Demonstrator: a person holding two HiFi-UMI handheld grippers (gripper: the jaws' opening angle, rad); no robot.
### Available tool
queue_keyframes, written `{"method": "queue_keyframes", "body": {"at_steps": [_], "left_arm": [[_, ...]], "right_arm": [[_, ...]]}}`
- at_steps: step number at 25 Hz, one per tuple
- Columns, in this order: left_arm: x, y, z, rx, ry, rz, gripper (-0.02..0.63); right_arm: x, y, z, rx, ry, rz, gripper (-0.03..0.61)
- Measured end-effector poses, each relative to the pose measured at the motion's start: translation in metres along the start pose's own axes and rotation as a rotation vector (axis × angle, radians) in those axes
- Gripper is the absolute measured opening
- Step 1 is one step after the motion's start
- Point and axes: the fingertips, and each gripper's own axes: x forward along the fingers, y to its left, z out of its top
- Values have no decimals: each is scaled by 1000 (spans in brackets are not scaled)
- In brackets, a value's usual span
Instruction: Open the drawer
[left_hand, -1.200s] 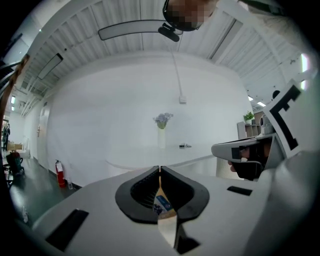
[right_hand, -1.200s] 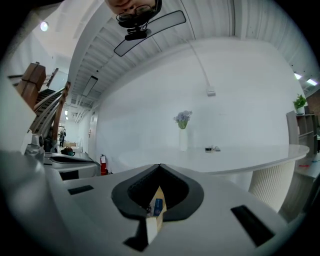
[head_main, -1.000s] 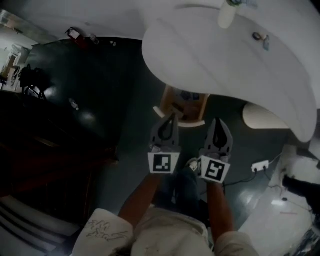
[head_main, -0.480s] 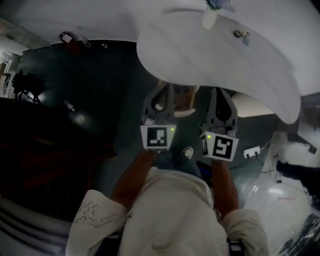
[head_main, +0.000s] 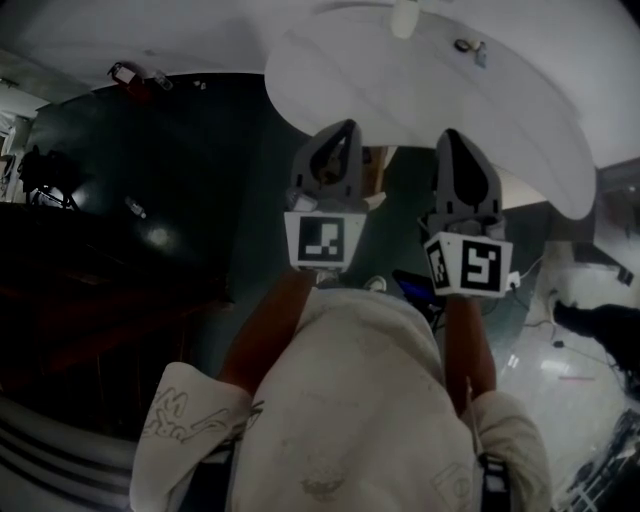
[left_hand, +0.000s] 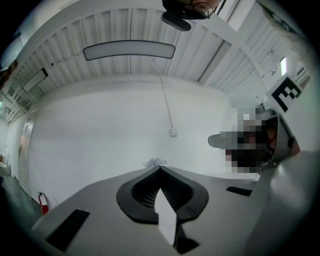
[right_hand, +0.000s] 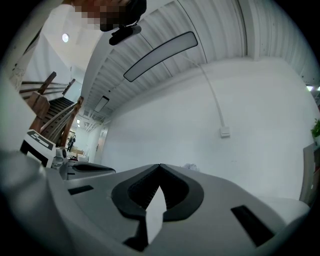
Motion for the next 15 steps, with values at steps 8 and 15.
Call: {"method": "queue_keyframes", "body": {"at_steps": [8,15], "left_arm": [[-1,-7,1,-1,4,7,3],[-7,-11,1,-20,3,25,3]], "right_arm": [[-9,1,-4,10,15,11,5],[-16,-2,-6,-8,6,13,5]]}}
